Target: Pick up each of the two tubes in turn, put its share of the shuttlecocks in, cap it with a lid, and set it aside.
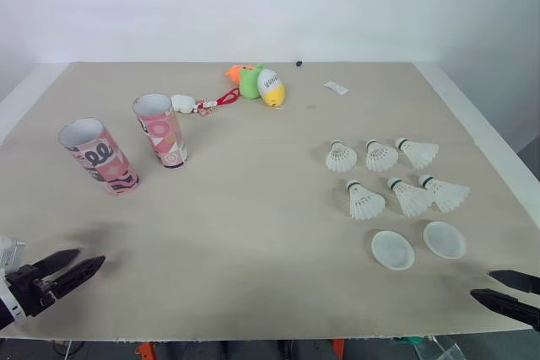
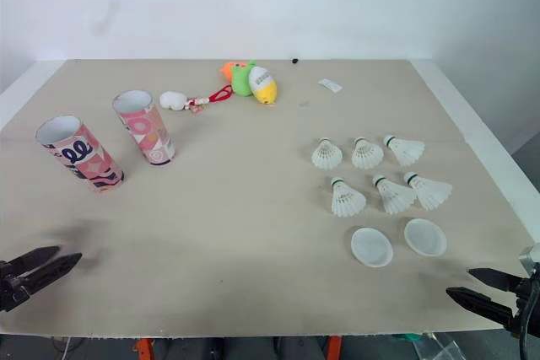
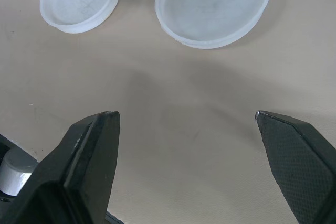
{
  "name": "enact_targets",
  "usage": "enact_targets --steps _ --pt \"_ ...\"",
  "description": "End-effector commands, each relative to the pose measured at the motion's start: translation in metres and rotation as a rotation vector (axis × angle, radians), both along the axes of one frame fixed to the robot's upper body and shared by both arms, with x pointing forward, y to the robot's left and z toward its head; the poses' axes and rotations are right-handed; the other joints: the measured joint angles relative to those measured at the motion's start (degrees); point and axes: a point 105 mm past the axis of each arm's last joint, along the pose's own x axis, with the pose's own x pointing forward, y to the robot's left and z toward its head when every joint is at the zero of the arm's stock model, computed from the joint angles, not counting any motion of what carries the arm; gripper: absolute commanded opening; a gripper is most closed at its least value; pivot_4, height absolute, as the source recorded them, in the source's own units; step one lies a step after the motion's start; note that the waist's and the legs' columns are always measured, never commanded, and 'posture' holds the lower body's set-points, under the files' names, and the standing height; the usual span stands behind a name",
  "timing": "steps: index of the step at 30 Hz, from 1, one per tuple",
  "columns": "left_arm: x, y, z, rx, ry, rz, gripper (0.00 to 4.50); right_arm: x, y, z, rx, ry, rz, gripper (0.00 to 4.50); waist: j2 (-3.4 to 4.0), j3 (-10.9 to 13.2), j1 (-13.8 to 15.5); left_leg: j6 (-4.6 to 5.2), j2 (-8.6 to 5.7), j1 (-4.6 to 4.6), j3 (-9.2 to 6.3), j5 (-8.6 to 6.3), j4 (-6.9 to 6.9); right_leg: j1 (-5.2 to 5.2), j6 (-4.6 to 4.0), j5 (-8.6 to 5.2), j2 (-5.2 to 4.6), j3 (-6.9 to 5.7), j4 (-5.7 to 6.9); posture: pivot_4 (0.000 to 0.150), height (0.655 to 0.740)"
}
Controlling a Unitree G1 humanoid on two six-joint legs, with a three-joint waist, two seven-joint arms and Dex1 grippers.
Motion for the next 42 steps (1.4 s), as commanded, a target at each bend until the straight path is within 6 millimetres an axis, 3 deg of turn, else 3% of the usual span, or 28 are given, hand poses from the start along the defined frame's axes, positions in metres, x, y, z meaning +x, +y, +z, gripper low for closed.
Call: enact_targets --steps 1,12,18,24,33,36,38,42 --pt "0.005 0.002 0.008 0.006 -0.038 0.006 4.50 0.001 0.000 0.005 -0.005 -0.018 0.016 4.43 0.00 0.0 0.0 0.00 0.00 0.00 0.00 0.00 0.00 0.00 0.00 0.00 0.00 0.00 0.00 0.150 0.7323" --pt "0.017 -0.024 0.010 -0.007 -0.054 -0.086 4.50 -0.003 0.004 0.009 0.000 -0.019 0.037 4.43 -0.01 0.0 0.0 0.02 -0.01 0.00 0.01 -0.01 0.04 0.02 0.02 0.01 0.00 0.02 0.03 0.150 0.7323" --pt "0.025 -0.035 0.015 -0.004 -0.089 -0.126 4.50 0.004 0.017 0.030 -0.015 -0.076 0.119 4.43 0.03 0.0 0.0 0.02 -0.01 0.01 0.01 -0.01 0.05 0.02 0.03 0.02 0.02 0.03 0.04 0.150 0.7323" --pt "0.031 -0.045 0.023 0.028 -0.131 -0.148 4.50 0.023 0.081 0.043 0.103 -0.139 0.324 4.43 -0.02 0.0 -0.1 0.02 0.03 0.03 -0.01 -0.01 0.09 0.03 0.05 0.04 0.08 0.04 0.09 0.150 0.7323" --pt "0.026 -0.036 0.046 0.046 -0.257 0.010 4.50 0.074 0.177 0.094 0.319 -0.356 0.568 4.43 -0.30 0.2 -0.2 0.03 0.07 -0.09 -0.01 -0.01 0.31 0.03 0.12 0.16 0.09 0.09 0.10 0.150 0.7323" --pt "0.021 -0.030 0.051 0.044 -0.289 0.076 4.50 0.085 0.201 0.097 0.334 -0.384 0.626 4.43 -0.31 0.2 0.0 0.03 0.07 -0.13 -0.09 -0.01 0.32 0.04 0.12 0.15 0.10 0.06 0.10 0.150 0.7323" --pt "0.012 -0.021 0.053 0.059 -0.324 0.155 4.50 0.101 0.220 0.086 0.271 -0.401 0.658 4.43 -0.31 0.2 0.0 0.07 0.04 -0.19 -0.06 -0.05 0.32 0.01 0.29 0.19 0.05 0.07 0.09 0.150 0.7323" --pt "-0.001 -0.015 0.055 0.070 -0.349 0.234 4.50 0.122 0.243 0.084 0.259 -0.447 0.684 4.43 -0.38 0.2 -0.2 0.11 0.07 -0.20 -0.02 -0.08 0.35 -0.01 0.33 0.25 0.04 0.05 0.09 0.150 0.7323"
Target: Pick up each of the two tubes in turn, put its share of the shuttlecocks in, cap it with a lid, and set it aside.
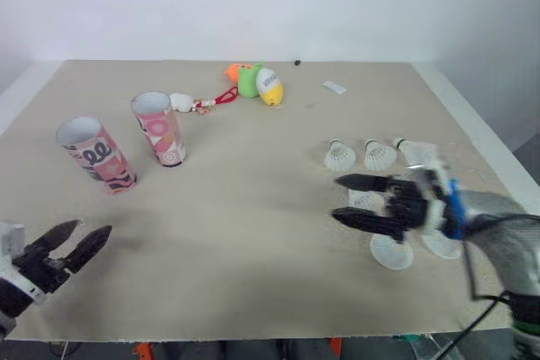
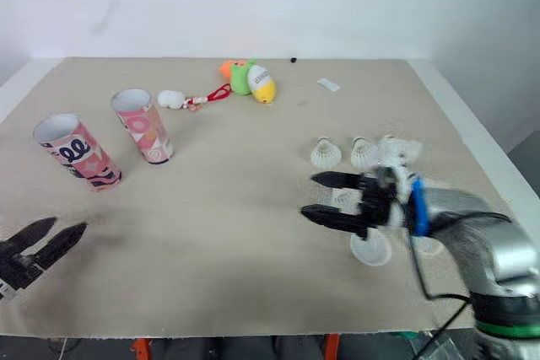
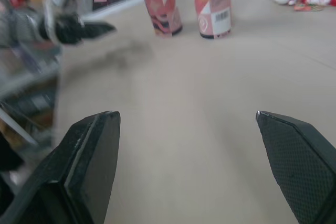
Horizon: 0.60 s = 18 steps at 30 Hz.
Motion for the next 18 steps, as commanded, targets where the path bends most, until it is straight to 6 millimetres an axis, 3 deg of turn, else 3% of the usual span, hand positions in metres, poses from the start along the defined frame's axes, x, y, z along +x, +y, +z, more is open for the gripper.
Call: enact_targets --steps 1,3,6,10,18 --pt "-0.013 0.008 0.019 0.035 -0.077 0.080 4.50 0.024 0.016 0.008 0.001 -0.101 -0.029 4.43 0.00 0.0 -0.1 0.00 0.00 0.00 0.01 0.00 0.00 0.00 0.00 0.00 0.00 0.00 0.00 0.150 0.7323" --pt "-0.016 0.007 0.025 -0.006 -0.108 0.095 4.50 0.041 0.029 0.012 0.016 -0.149 -0.061 4.43 0.00 0.0 0.0 0.01 -0.02 0.01 0.06 0.00 0.01 -0.02 -0.03 0.01 -0.04 0.02 0.00 0.150 0.7323" --pt "-0.017 0.005 0.036 -0.014 -0.176 0.111 4.50 0.049 0.045 0.015 0.026 -0.181 -0.064 4.43 0.00 0.0 0.0 0.01 0.00 0.01 0.01 0.00 0.04 0.00 -0.07 0.00 0.00 -0.01 0.01 0.150 0.7323" --pt "-0.008 0.005 0.025 0.026 -0.134 0.139 4.50 0.051 0.060 0.017 0.037 -0.216 -0.058 4.43 -0.02 0.0 0.1 0.02 0.03 -0.01 0.03 0.01 0.06 0.01 -0.11 0.00 -0.01 -0.02 0.02 0.150 0.7323" --pt "0.046 0.018 0.001 0.052 -0.049 0.206 4.50 0.052 0.074 0.017 0.036 -0.266 -0.162 4.43 -0.01 0.0 0.2 0.05 0.02 -0.03 -0.14 0.04 0.06 0.01 -0.09 0.11 0.09 -0.12 0.11 0.150 0.7323"
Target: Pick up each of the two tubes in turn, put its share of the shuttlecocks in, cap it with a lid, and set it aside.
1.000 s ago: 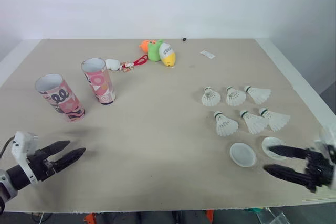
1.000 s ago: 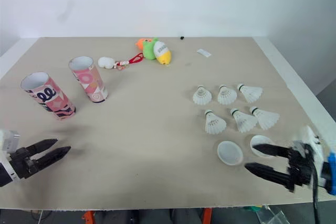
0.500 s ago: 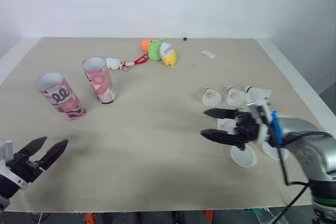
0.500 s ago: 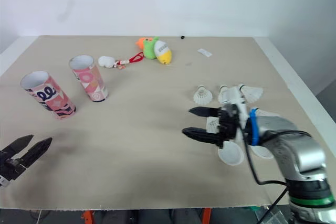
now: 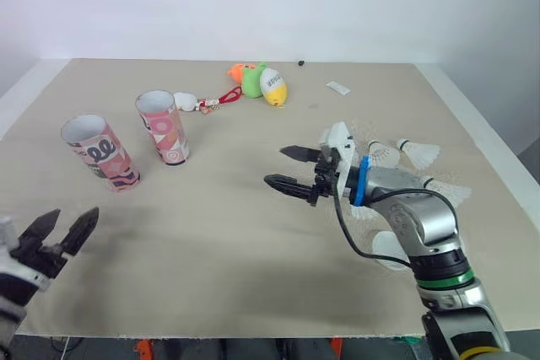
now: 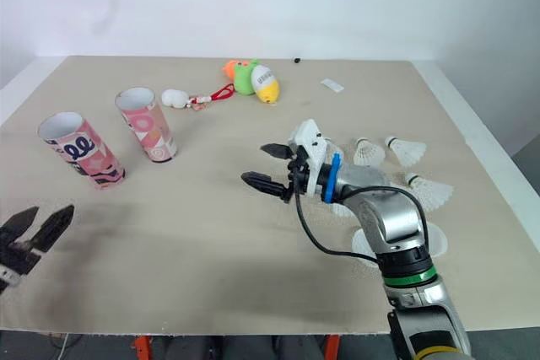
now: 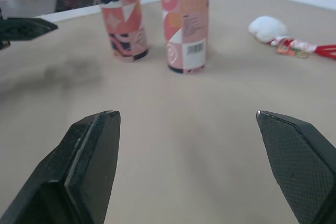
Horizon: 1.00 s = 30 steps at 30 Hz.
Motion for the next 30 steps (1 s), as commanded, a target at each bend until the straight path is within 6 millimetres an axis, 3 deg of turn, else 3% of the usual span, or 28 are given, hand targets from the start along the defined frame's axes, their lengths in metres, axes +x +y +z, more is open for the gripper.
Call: enact_targets --steps 1,12,21,30 --pt "0.017 0.007 -0.003 0.060 0.028 0.026 4.50 -0.007 0.006 0.012 0.000 -0.078 -0.018 4.43 -0.01 0.0 0.0 0.02 -0.01 0.00 -0.03 0.02 0.00 -0.01 -0.01 0.01 0.02 -0.01 0.02 0.150 0.7323" --pt "0.075 0.009 -0.011 0.102 0.086 -0.057 4.50 -0.030 0.000 0.018 0.054 -0.092 -0.070 4.43 -0.05 0.0 -0.1 -0.01 -0.04 -0.20 -0.05 -0.02 -0.04 -0.18 -0.28 0.11 -0.04 -0.03 0.01 0.150 0.7323" --pt "0.119 0.006 -0.003 0.137 0.090 -0.146 4.50 -0.045 0.001 0.021 0.085 -0.080 -0.076 4.43 -0.11 0.0 0.0 -0.01 -0.10 -0.27 -0.23 -0.01 -0.01 -0.14 -0.25 0.12 -0.08 -0.15 0.00 0.150 0.7323" --pt "0.136 0.008 0.005 0.166 0.069 -0.155 4.50 -0.049 0.001 0.021 0.088 -0.068 -0.071 4.43 -0.11 0.0 0.0 0.00 -0.11 -0.36 -0.29 -0.02 -0.03 -0.20 -0.24 0.10 -0.07 -0.16 -0.01 0.150 0.7323"
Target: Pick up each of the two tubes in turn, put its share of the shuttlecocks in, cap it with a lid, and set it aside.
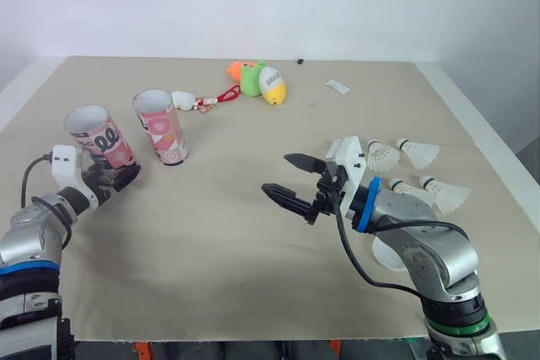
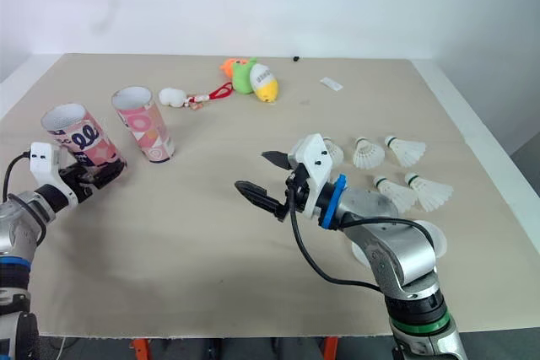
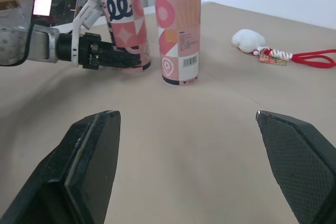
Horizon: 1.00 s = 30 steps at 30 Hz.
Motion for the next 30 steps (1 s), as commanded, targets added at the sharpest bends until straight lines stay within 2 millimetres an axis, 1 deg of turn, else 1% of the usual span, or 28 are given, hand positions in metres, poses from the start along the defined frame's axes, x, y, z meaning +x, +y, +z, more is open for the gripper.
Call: enact_targets --steps 1,5,9,14,16,17,18,21,26,30 --pt "0.004 0.008 0.019 0.054 -0.054 0.007 4.50 -0.006 -0.001 0.013 0.019 -0.047 0.010 4.43 0.00 0.0 0.0 0.00 0.00 0.00 -0.01 0.00 0.00 0.00 0.00 0.00 0.00 0.00 0.00 0.150 0.7323" --pt "0.005 0.010 0.016 0.071 -0.050 0.015 4.50 -0.007 0.000 0.012 0.019 -0.040 0.016 4.43 0.00 0.0 0.0 0.00 -0.01 0.00 0.00 0.00 0.01 0.01 0.00 0.00 -0.02 0.00 0.00 0.150 0.7323" --pt "0.007 0.009 0.019 0.077 -0.068 0.014 4.50 -0.007 0.001 0.012 0.020 -0.035 0.020 4.43 0.00 0.0 0.0 0.00 0.00 -0.01 -0.02 0.00 0.01 0.01 0.00 0.00 -0.02 -0.01 0.00 0.150 0.7323" --pt "0.011 0.004 0.026 0.167 -0.116 0.000 4.50 -0.006 0.002 0.012 0.019 -0.033 0.026 4.43 0.00 0.0 0.0 0.00 -0.01 -0.01 -0.02 0.00 0.01 0.01 0.01 0.00 -0.04 -0.01 0.00 0.150 0.7323" --pt "0.014 0.006 0.031 0.214 -0.144 0.014 3.96 -0.006 0.003 0.012 0.019 -0.033 0.027 4.50 0.00 0.0 0.0 0.00 -0.02 -0.01 -0.03 0.00 0.01 0.01 0.01 0.00 -0.05 -0.01 0.00 0.150 0.7323" --pt "0.015 0.006 0.032 0.227 -0.152 0.017 3.83 -0.006 0.003 0.012 0.019 -0.032 0.027 4.50 0.00 0.0 0.0 0.00 -0.02 -0.01 -0.03 0.00 0.01 0.01 0.01 0.00 -0.04 -0.01 0.00 0.150 0.7323" --pt "0.015 0.007 0.033 0.229 -0.154 0.023 3.37 -0.006 0.003 0.012 0.019 -0.032 0.027 4.50 0.00 0.0 0.0 0.00 -0.02 -0.01 -0.03 0.00 0.01 0.01 0.01 0.00 -0.04 -0.01 0.00 0.150 0.7323" --pt "0.017 0.009 0.032 0.226 -0.153 0.035 3.00 -0.006 0.003 0.012 0.021 -0.033 0.026 4.50 0.00 0.0 0.0 0.00 -0.02 -0.02 -0.04 0.00 0.01 0.01 0.00 0.00 -0.04 -0.03 0.00 0.150 0.7323" --pt "0.016 0.014 0.033 0.227 -0.162 0.056 3.00 -0.006 0.002 0.013 0.018 -0.037 0.027 4.50 0.00 0.0 0.0 0.00 -0.02 -0.04 -0.06 0.00 0.01 0.01 0.01 0.00 -0.04 -0.05 0.00 0.150 0.7323" --pt "0.008 0.018 0.041 0.242 -0.181 0.046 3.00 -0.010 0.000 0.014 0.008 -0.034 0.053 4.50 0.00 0.0 0.0 0.00 -0.02 -0.05 -0.08 0.00 0.02 0.01 0.01 0.00 -0.05 -0.06 0.00 0.150 0.7323"
